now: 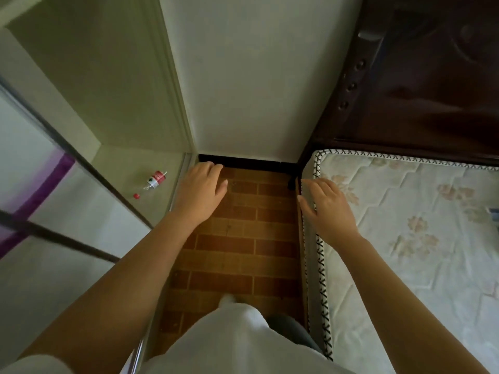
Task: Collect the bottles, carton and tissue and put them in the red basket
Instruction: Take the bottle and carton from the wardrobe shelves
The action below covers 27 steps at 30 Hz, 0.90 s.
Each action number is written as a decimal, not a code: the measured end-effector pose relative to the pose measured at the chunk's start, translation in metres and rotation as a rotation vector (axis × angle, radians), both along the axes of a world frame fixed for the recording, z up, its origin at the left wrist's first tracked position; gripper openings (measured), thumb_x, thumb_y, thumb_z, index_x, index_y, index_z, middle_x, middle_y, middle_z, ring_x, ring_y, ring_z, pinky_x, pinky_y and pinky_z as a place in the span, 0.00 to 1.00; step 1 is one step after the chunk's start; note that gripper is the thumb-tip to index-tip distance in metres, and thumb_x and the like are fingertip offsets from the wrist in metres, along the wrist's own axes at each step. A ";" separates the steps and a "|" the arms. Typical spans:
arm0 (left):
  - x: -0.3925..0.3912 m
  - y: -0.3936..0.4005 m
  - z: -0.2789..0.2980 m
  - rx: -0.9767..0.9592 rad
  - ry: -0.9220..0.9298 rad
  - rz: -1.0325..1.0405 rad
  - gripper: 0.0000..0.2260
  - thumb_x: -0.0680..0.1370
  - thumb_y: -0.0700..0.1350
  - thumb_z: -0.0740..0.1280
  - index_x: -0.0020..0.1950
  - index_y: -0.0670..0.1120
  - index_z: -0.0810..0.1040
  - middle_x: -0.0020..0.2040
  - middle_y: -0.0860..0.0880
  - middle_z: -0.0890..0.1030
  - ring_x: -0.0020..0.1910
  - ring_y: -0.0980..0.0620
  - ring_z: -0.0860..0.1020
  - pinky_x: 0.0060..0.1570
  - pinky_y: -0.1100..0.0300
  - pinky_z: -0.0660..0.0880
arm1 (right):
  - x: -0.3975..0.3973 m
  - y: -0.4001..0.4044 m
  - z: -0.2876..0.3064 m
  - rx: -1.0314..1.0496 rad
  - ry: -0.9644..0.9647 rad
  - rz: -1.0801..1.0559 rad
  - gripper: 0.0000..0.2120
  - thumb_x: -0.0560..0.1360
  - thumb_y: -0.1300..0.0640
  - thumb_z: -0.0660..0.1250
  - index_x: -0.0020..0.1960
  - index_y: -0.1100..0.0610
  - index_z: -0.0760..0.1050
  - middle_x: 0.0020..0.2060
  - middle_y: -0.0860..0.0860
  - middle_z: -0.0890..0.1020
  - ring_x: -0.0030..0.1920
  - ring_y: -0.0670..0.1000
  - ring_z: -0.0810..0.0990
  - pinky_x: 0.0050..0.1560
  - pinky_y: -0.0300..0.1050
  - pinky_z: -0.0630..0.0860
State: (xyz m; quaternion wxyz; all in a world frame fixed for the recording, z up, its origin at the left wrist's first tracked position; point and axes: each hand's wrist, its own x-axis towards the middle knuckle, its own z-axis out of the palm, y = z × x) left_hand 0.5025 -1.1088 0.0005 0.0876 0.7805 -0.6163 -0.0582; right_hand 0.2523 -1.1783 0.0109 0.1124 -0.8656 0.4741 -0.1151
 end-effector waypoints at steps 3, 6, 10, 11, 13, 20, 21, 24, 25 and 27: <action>0.021 -0.029 0.001 0.009 0.008 0.026 0.20 0.80 0.49 0.56 0.70 0.42 0.66 0.67 0.43 0.73 0.67 0.44 0.70 0.66 0.52 0.66 | 0.023 -0.038 -0.001 0.012 0.011 0.022 0.20 0.78 0.50 0.58 0.66 0.58 0.68 0.62 0.54 0.76 0.67 0.55 0.68 0.67 0.52 0.65; 0.040 -0.050 0.002 0.028 0.021 0.072 0.20 0.80 0.48 0.57 0.70 0.41 0.67 0.65 0.41 0.74 0.65 0.43 0.71 0.65 0.51 0.67 | 0.048 -0.077 -0.002 0.000 0.014 0.087 0.19 0.78 0.50 0.58 0.65 0.59 0.69 0.60 0.56 0.77 0.65 0.57 0.70 0.66 0.54 0.68; 0.064 -0.064 0.003 0.010 0.021 0.180 0.19 0.80 0.47 0.58 0.67 0.39 0.70 0.62 0.39 0.76 0.61 0.41 0.73 0.61 0.49 0.69 | 0.089 -0.123 -0.002 -0.025 0.027 0.218 0.20 0.77 0.50 0.57 0.63 0.61 0.71 0.58 0.58 0.78 0.63 0.59 0.72 0.62 0.54 0.69; 0.070 -0.067 0.003 0.001 0.024 0.218 0.18 0.79 0.46 0.59 0.66 0.39 0.71 0.60 0.39 0.77 0.60 0.40 0.74 0.60 0.49 0.69 | 0.102 -0.134 -0.002 -0.020 0.040 0.263 0.19 0.78 0.50 0.58 0.64 0.61 0.70 0.59 0.58 0.77 0.64 0.59 0.71 0.63 0.54 0.68; 0.081 -0.073 0.003 -0.009 0.033 0.320 0.17 0.78 0.46 0.59 0.63 0.38 0.73 0.56 0.38 0.78 0.56 0.39 0.76 0.56 0.48 0.71 | 0.126 -0.156 -0.001 -0.020 0.058 0.361 0.20 0.78 0.51 0.58 0.65 0.60 0.69 0.61 0.57 0.76 0.65 0.58 0.70 0.65 0.53 0.66; 0.093 -0.084 0.013 -0.040 0.051 0.638 0.17 0.79 0.46 0.59 0.65 0.40 0.71 0.61 0.40 0.76 0.61 0.43 0.73 0.62 0.51 0.68 | 0.197 -0.216 0.004 -0.023 0.036 0.698 0.22 0.78 0.49 0.54 0.64 0.62 0.70 0.59 0.59 0.78 0.63 0.60 0.72 0.63 0.55 0.69; 0.093 -0.085 0.014 -0.044 0.048 0.674 0.17 0.80 0.46 0.59 0.65 0.39 0.71 0.61 0.40 0.76 0.61 0.43 0.73 0.62 0.51 0.68 | 0.206 -0.223 0.004 -0.032 0.031 0.745 0.25 0.77 0.47 0.51 0.63 0.63 0.71 0.58 0.60 0.78 0.62 0.61 0.73 0.62 0.56 0.70; 0.092 -0.087 0.015 -0.026 0.050 0.783 0.18 0.80 0.47 0.58 0.66 0.40 0.70 0.64 0.40 0.74 0.63 0.42 0.72 0.62 0.50 0.68 | 0.230 -0.240 0.001 -0.047 0.031 0.863 0.27 0.75 0.46 0.49 0.61 0.63 0.73 0.56 0.60 0.80 0.60 0.61 0.75 0.60 0.57 0.72; 0.091 -0.087 0.015 -0.018 0.049 0.816 0.18 0.80 0.48 0.58 0.67 0.40 0.69 0.65 0.40 0.73 0.64 0.42 0.71 0.63 0.50 0.68 | 0.236 -0.244 0.000 -0.043 0.032 0.897 0.26 0.75 0.46 0.49 0.61 0.63 0.73 0.56 0.60 0.80 0.60 0.61 0.75 0.60 0.57 0.72; 0.089 -0.087 0.013 0.001 0.050 0.868 0.19 0.80 0.48 0.58 0.69 0.41 0.68 0.67 0.40 0.72 0.65 0.42 0.70 0.64 0.50 0.67 | 0.247 -0.252 -0.003 -0.034 0.031 0.951 0.25 0.76 0.47 0.51 0.61 0.63 0.73 0.56 0.61 0.79 0.60 0.62 0.75 0.61 0.57 0.72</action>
